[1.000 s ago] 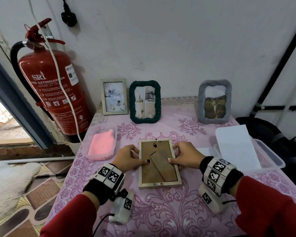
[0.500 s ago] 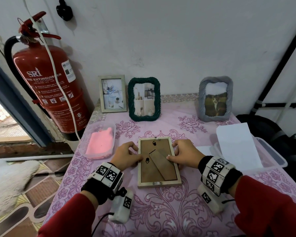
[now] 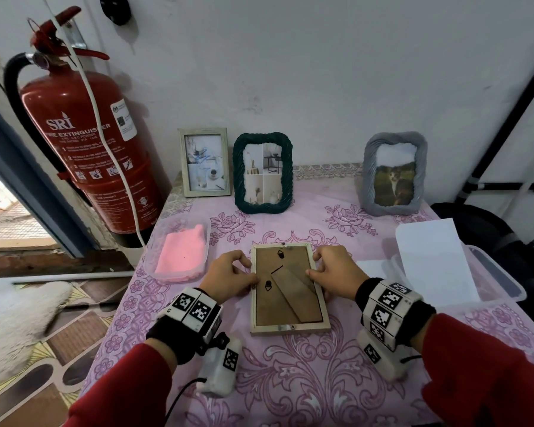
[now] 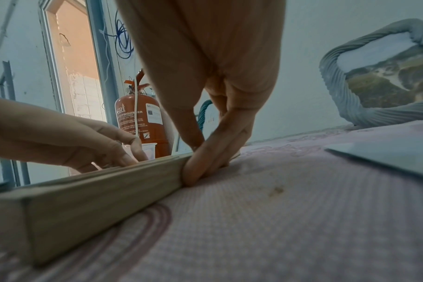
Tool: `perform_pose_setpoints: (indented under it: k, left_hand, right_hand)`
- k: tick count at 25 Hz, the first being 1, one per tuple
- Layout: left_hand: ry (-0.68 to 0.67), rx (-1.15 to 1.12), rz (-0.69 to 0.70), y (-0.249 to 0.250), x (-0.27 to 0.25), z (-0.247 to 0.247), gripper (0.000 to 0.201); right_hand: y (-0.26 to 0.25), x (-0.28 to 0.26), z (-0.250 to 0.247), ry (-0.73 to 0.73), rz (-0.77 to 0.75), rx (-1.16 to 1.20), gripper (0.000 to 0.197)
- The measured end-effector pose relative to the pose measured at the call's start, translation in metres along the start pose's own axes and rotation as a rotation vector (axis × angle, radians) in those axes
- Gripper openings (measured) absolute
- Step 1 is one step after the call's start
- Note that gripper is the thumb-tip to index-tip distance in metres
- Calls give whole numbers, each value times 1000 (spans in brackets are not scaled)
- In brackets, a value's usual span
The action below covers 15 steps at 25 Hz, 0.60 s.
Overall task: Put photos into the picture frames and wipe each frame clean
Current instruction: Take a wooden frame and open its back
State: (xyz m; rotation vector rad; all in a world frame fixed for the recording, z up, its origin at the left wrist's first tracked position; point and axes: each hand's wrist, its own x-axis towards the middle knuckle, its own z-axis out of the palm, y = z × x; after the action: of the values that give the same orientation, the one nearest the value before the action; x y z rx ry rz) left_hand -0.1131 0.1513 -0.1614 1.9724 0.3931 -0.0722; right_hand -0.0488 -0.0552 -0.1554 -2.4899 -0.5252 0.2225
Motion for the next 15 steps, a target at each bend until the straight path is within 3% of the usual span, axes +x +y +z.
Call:
perform_pose_setpoints:
  k: [15]
  left_hand:
    - [-35,-127,-60,-4,3,-2,24]
  right_hand:
    - [-3,3,1,9,44,33,24]
